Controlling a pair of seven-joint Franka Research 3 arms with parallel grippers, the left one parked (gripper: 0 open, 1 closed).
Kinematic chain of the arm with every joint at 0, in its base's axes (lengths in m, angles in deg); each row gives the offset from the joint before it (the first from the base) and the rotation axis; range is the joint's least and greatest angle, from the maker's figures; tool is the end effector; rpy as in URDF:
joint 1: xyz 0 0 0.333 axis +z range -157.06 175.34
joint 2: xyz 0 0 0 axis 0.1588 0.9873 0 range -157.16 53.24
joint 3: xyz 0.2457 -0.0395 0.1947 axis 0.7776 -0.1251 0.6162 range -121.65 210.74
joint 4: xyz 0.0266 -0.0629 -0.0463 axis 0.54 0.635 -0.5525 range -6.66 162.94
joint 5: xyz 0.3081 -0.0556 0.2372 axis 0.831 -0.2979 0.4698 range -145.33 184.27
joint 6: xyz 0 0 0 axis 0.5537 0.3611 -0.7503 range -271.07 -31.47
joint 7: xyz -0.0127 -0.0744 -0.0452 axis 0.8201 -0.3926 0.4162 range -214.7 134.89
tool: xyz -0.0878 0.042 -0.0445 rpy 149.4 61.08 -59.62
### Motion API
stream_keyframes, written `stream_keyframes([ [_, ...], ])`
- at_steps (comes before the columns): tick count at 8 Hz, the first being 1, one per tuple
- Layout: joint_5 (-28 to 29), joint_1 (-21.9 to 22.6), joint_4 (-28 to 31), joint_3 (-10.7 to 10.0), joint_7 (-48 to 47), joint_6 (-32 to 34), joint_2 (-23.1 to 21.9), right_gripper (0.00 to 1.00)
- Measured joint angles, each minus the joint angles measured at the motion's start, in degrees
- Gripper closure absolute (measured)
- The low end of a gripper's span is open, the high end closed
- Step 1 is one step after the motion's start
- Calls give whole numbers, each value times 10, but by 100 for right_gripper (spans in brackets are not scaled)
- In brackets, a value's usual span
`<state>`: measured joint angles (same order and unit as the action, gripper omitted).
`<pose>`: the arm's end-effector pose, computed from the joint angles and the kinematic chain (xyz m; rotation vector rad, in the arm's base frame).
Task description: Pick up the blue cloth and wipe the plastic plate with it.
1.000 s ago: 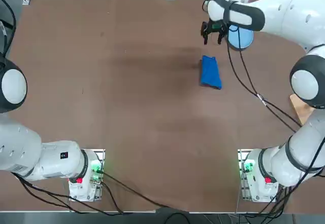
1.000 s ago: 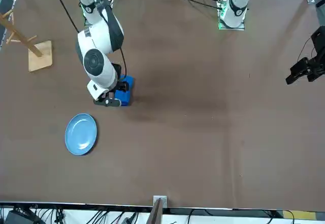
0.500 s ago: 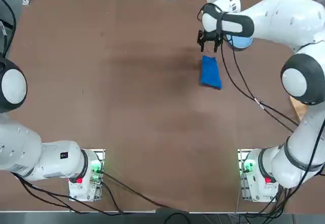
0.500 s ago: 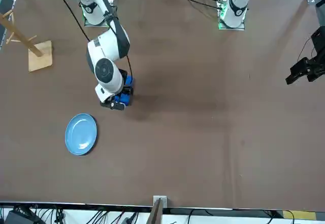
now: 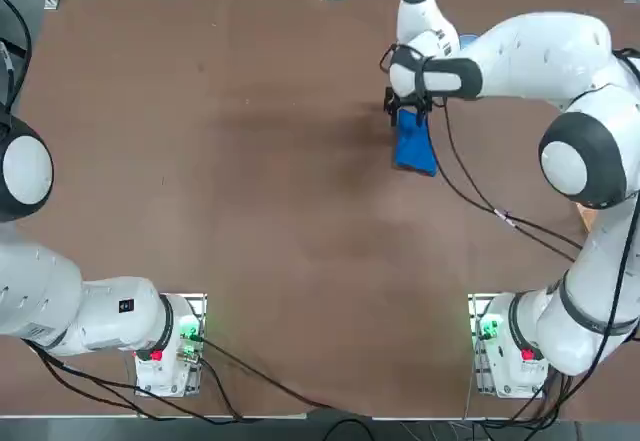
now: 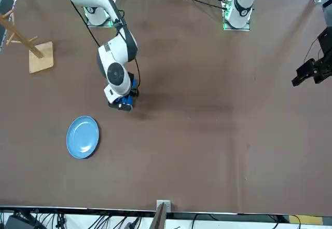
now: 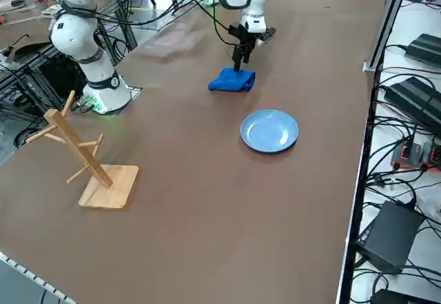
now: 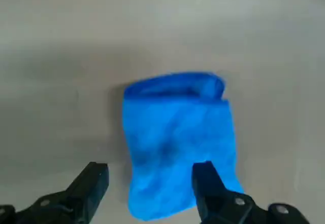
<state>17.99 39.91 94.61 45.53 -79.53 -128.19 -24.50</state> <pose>0.5175 0.3185 0.2351 2.9760 -0.1820 -0.2761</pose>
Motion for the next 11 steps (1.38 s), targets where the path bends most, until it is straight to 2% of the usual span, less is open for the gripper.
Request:
stream_keyframes([
  [3,-4,31,16,-2,-23,-2,-1,0],
  [8,-23,30,33,-12,-24,-13,-1,0],
  [11,-35,28,46,-13,-25,-47,1,0],
])
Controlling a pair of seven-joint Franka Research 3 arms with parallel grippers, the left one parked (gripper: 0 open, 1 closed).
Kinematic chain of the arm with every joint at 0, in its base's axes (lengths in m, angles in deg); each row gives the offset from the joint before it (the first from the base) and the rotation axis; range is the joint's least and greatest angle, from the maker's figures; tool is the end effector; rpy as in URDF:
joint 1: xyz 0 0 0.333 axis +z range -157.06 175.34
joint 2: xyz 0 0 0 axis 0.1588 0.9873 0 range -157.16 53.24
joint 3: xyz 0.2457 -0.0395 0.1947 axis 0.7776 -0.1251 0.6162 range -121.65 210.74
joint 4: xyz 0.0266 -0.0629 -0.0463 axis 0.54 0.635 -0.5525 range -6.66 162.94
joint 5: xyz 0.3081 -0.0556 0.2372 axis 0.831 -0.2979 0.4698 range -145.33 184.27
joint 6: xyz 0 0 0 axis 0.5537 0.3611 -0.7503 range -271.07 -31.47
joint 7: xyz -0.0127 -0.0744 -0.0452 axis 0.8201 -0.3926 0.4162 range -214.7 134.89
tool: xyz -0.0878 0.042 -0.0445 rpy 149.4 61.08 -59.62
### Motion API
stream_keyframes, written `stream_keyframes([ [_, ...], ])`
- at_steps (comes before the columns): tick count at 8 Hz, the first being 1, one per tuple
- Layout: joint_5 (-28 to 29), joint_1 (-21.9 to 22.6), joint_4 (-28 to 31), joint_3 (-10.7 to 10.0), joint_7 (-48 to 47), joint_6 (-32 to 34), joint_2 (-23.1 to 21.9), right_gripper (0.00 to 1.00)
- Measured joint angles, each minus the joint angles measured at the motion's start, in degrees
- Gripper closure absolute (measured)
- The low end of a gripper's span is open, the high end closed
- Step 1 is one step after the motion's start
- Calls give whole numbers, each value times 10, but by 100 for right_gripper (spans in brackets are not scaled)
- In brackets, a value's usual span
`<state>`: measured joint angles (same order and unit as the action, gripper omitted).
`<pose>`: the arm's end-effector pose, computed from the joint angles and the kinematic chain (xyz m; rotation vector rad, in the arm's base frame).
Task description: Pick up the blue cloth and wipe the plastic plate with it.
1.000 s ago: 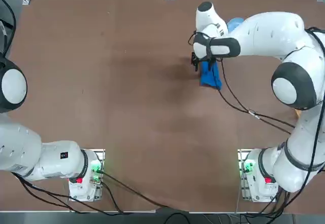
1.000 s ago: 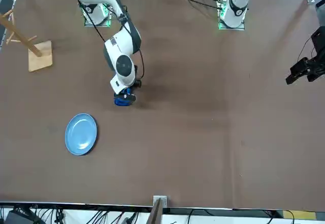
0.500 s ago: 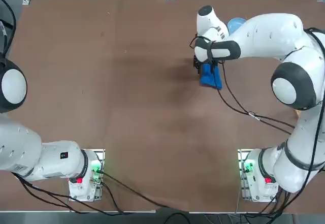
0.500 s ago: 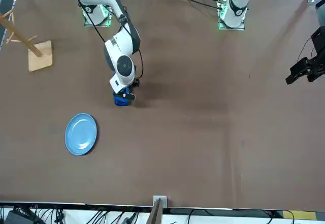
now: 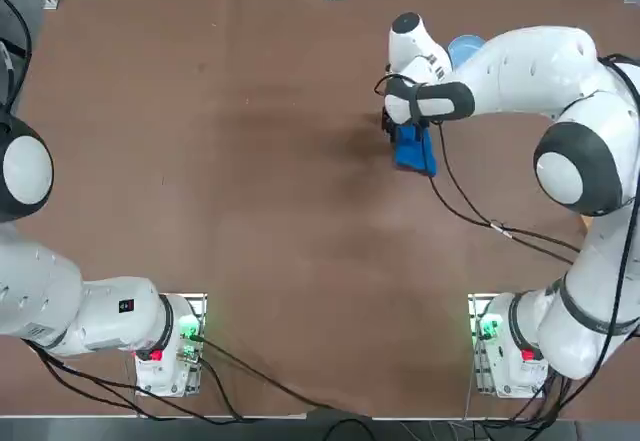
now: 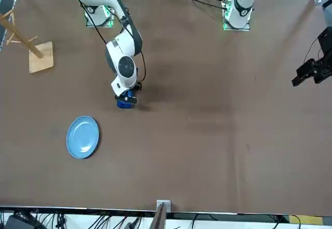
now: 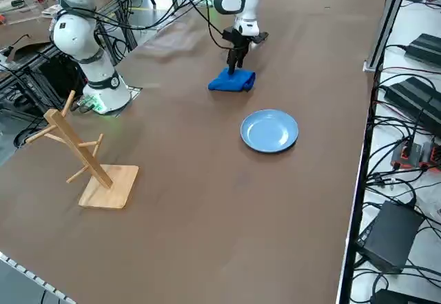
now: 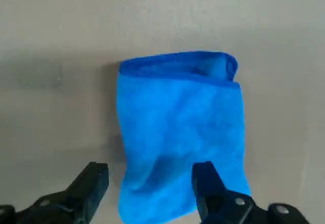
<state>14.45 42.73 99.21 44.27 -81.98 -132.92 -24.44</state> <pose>0.4942 0.3214 0.2090 2.9351 -0.1352 -0.2142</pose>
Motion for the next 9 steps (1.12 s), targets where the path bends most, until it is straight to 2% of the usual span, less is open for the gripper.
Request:
stream_keyframes([
  [5,-19,0,12,1,0,-15,-1,0],
  [9,-32,-3,46,1,0,-53,-1,0],
])
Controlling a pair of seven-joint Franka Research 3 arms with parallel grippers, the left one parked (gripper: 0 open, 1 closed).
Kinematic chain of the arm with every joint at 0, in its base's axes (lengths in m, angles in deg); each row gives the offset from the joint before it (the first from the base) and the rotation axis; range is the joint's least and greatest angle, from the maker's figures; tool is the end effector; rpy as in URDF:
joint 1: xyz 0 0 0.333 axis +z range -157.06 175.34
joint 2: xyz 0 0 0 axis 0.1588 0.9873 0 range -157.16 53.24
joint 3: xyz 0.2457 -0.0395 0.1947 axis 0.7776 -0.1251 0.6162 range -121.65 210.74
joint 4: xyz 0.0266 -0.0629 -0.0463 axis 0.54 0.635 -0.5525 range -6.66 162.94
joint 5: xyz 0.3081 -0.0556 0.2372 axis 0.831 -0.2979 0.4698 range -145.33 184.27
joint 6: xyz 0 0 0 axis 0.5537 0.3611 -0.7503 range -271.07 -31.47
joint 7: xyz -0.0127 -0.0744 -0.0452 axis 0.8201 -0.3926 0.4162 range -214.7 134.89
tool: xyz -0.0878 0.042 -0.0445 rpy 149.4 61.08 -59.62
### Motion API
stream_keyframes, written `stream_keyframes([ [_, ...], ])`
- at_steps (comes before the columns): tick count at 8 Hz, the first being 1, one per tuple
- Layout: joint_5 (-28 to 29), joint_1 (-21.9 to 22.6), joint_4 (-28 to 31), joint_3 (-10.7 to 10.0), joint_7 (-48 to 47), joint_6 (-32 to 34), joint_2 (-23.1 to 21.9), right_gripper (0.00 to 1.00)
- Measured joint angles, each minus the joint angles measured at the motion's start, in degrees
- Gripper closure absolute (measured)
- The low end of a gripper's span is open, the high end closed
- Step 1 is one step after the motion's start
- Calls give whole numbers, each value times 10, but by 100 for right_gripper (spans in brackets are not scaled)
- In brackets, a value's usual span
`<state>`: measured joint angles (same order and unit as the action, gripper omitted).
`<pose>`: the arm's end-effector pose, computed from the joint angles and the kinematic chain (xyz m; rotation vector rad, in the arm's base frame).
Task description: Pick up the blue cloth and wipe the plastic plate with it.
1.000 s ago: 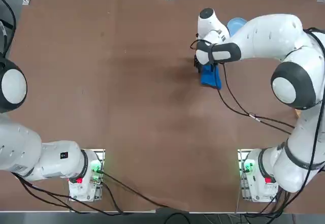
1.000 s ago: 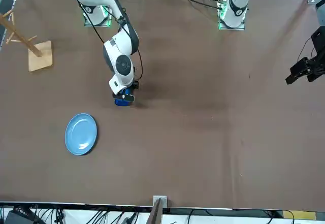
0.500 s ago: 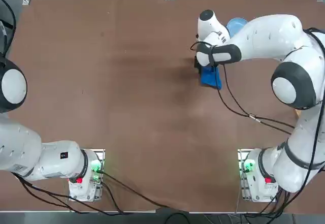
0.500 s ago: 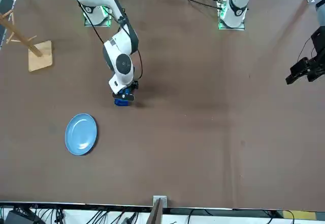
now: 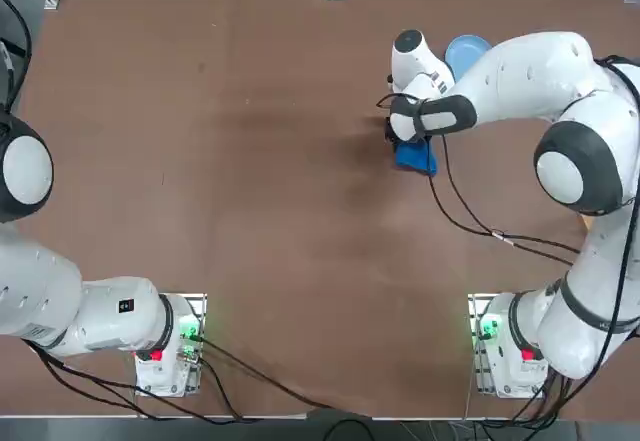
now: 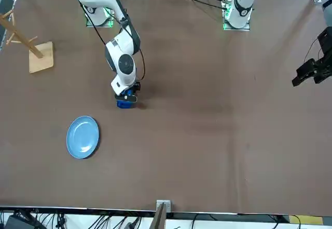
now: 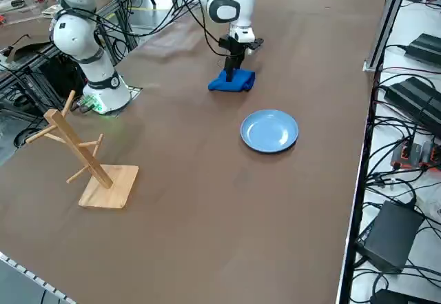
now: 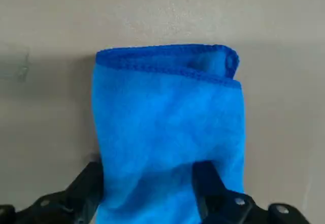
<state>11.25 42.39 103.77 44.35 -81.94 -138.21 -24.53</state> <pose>0.4804 0.3091 0.1869 2.9247 -0.0714 -0.1690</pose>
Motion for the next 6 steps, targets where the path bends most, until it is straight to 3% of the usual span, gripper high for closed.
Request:
stream_keyframes([
  [2,-4,-3,0,0,7,-3,-2,6],
  [3,-5,-5,0,0,12,-3,-3,19],
  [5,-6,-11,0,0,22,-5,-5,57],
  [6,-6,-13,0,0,24,-5,-7,58],
])
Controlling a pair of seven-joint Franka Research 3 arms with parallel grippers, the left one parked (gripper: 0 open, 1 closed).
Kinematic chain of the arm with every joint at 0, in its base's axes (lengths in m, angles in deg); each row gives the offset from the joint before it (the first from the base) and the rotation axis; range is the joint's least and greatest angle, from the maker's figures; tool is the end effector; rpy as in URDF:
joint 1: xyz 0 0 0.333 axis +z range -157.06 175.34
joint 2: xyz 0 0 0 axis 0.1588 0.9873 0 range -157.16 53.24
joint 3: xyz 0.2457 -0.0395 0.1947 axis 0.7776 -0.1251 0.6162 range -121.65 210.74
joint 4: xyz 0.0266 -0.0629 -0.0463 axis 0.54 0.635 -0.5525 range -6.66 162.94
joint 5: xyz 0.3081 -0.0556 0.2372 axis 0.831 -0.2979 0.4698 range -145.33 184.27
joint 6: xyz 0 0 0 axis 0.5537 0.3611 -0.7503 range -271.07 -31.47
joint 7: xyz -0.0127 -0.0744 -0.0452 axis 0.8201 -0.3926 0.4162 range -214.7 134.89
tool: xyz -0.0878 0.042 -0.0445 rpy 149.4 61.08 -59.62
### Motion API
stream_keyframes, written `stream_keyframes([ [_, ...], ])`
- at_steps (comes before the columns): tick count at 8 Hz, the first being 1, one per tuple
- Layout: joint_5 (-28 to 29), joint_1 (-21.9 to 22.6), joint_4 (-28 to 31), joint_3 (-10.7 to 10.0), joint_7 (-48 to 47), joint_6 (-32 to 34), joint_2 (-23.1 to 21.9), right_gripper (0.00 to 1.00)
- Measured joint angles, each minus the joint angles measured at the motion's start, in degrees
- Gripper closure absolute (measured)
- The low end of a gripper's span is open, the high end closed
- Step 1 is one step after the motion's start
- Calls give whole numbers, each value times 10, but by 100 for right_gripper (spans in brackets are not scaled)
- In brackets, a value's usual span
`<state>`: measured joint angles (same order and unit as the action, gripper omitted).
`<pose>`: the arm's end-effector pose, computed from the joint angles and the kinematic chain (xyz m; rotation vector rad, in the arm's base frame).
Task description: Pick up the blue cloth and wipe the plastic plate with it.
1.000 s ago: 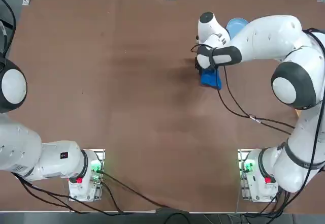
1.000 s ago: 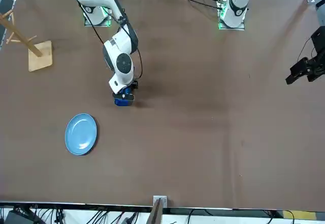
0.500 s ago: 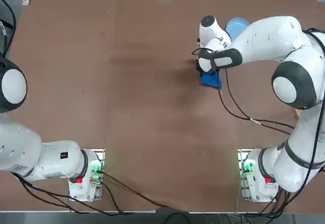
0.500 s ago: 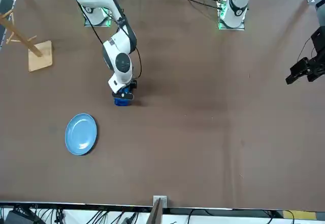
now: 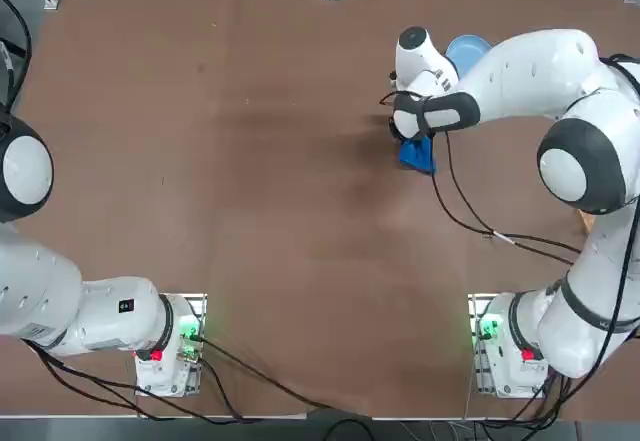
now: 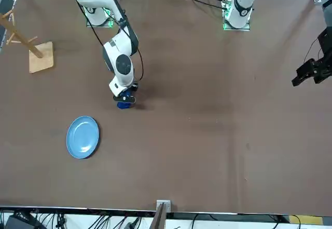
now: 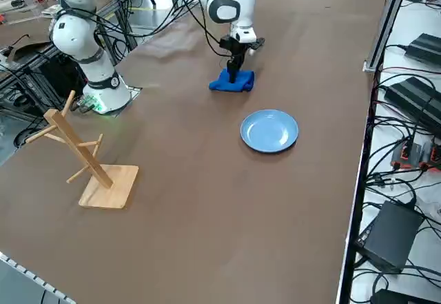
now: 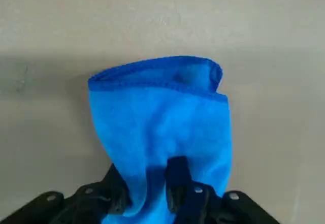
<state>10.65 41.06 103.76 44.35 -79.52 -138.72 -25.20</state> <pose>0.4899 0.2994 0.1942 2.9368 -0.0326 -0.1487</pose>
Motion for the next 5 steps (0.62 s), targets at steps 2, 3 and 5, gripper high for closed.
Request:
stream_keyframes([
  [2,-5,-4,0,0,2,-1,-5,65],
  [3,-7,-5,0,0,2,-3,-9,67],
  [5,-7,-13,-1,0,2,-6,-20,94],
])
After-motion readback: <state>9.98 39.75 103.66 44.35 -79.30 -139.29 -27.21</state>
